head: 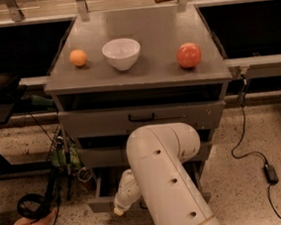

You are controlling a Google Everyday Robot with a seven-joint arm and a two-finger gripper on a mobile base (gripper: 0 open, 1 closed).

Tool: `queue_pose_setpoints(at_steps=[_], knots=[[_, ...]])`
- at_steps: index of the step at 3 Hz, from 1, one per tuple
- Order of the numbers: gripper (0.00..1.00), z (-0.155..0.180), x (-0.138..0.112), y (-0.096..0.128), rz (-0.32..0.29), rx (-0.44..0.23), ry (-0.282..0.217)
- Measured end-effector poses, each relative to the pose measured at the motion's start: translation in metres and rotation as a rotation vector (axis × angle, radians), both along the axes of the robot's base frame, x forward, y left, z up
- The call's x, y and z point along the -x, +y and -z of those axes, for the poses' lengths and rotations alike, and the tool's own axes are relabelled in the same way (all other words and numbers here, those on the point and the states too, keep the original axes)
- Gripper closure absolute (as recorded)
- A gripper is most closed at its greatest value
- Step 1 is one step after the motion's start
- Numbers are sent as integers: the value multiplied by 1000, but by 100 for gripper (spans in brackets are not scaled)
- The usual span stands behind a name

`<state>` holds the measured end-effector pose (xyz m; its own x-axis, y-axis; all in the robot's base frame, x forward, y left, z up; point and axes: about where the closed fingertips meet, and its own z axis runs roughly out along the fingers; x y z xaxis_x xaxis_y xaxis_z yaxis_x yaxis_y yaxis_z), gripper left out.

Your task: Close bottom drawer

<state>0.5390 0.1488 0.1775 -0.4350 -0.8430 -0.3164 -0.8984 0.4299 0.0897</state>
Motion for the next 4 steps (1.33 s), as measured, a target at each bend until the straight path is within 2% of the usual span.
queue_pose_setpoints(at_steps=[1, 2, 4], knots=[[13, -4, -13, -3, 14, -9, -21], [0, -7, -18, -3, 17, -15, -31], [0, -29, -61, 17, 28, -80, -111]])
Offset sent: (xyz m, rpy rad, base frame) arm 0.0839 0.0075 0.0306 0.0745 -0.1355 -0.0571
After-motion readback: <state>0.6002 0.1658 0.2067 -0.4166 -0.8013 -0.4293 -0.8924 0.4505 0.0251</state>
